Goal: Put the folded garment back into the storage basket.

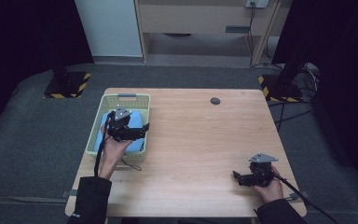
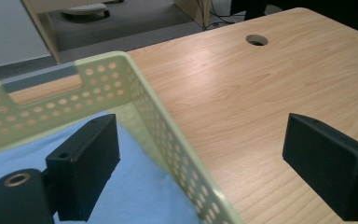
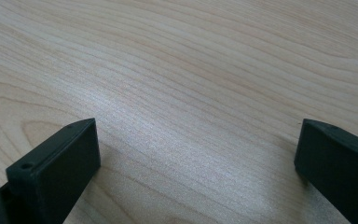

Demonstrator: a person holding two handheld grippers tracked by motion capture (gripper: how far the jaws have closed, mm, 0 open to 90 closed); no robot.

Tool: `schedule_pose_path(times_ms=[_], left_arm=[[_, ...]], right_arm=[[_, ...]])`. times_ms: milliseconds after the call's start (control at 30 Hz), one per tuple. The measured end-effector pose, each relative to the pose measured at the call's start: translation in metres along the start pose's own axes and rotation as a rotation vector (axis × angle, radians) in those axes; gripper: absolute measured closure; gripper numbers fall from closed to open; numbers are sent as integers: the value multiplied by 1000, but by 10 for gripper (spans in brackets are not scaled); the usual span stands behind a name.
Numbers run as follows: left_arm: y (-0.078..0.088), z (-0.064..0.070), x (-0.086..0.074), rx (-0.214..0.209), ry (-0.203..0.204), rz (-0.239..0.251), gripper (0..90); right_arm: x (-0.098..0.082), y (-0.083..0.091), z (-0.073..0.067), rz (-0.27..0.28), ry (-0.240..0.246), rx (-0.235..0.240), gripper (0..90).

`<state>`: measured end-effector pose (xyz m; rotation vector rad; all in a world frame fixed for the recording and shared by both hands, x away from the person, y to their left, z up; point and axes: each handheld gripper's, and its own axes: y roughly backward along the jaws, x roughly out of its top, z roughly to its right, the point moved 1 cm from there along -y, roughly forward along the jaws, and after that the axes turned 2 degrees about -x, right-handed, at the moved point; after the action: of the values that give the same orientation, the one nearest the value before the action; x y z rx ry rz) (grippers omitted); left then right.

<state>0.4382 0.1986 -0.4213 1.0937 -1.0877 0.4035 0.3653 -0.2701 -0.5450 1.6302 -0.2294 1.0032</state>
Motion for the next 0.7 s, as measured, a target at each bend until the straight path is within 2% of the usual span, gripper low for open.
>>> schedule_pose_path(times_ms=[300,700], left_arm=[[-10,25,-1,-54,-46,-18,104],[-16,51,-3,-91,-117,-38,101]], right_arm=[[0,0,0,0,0,0,2],[0,0,0,0,0,0,2]])
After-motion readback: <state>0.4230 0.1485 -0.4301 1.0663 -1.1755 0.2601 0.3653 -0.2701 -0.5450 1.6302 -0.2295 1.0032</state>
